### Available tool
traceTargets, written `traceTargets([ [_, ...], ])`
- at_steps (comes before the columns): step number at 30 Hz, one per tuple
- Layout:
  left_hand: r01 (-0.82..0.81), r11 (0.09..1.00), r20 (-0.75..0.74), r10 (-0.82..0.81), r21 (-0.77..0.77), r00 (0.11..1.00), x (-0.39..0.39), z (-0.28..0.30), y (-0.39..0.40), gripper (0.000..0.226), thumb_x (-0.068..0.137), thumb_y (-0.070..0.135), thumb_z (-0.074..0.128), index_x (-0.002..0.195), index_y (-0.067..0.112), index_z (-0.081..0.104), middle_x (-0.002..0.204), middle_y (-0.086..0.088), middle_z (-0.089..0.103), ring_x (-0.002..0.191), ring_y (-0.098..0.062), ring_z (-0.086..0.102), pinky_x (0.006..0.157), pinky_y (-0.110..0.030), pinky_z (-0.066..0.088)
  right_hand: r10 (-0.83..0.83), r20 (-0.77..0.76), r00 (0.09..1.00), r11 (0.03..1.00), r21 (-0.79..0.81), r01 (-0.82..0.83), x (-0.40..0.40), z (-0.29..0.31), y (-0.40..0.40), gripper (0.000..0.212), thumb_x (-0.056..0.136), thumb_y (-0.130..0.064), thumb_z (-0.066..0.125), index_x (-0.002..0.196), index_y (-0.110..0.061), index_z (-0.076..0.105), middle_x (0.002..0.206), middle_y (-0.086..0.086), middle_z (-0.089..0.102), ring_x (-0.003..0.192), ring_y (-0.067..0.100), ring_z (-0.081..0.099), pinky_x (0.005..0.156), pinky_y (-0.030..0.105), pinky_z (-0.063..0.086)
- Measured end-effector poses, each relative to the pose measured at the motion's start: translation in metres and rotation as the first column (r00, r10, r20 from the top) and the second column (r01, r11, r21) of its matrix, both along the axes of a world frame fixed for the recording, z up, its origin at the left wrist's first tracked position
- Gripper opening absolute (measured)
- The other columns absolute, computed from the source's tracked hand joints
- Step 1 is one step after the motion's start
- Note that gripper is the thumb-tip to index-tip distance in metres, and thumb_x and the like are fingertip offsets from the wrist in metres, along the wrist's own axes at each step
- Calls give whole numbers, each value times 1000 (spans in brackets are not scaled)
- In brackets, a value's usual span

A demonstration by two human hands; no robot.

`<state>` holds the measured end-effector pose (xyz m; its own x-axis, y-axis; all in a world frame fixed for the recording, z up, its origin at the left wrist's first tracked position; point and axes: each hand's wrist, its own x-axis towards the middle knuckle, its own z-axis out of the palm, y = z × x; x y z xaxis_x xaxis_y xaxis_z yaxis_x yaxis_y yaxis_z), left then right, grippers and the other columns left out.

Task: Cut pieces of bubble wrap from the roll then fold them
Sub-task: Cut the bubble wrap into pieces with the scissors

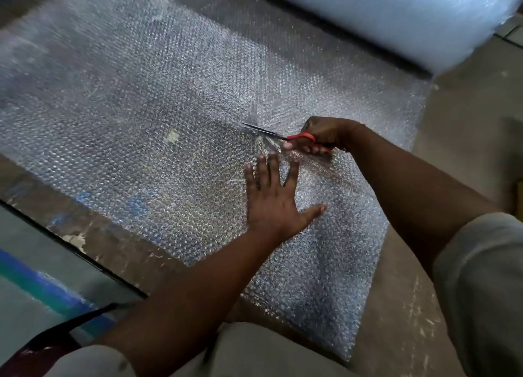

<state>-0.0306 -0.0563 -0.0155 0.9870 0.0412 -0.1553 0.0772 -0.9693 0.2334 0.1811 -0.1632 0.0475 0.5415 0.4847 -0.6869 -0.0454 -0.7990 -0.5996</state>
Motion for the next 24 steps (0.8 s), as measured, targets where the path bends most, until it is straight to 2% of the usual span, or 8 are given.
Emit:
traceTargets([
  [5, 5, 1000, -13, -5, 8, 1000, 0, 2, 0, 120, 80, 104, 3, 171, 28, -11, 171, -25, -29, 157, -46, -33, 123, -70, -12, 20, 4, 1000, 1000, 9, -20, 2, 3, 5, 50, 77, -55, 91, 60, -16, 65, 56, 7, 54, 43, 17, 43, 46, 23, 36],
  [10, 6, 1000, -10, -6, 2, 1000, 0, 4, 1, 119, 80, 104, 5, 171, 28, -8, 172, -25, -27, 157, -46, -31, 124, -70, -11, 27, 18, 999, 1000, 11, -27, 4, 6, 12, 50, 77, -51, 91, 59, -14, 63, 50, 5, 52, 39, 16, 41, 42, 21, 34],
  [15, 4, 1000, -4, -4, -10, 1000, -1, 7, 2, 119, 81, 103, 11, 172, 28, -3, 174, -24, -22, 158, -46, -29, 124, -69, -12, 25, -12, 1000, 1000, 5, -25, 2, 4, 20, 55, 73, -61, 88, 61, -14, 62, 53, 5, 52, 39, 16, 42, 42, 21, 34],
  [24, 7, 1000, -10, -7, -13, 1000, 0, 8, 3, 119, 80, 104, 10, 172, 29, -4, 174, -25, -21, 159, -46, -26, 125, -69, -11, 46, -1, 999, 999, 11, -46, 11, 8, 28, 51, 79, -50, 90, 58, -14, 61, 49, 4, 50, 38, 15, 41, 43, 21, 35],
])
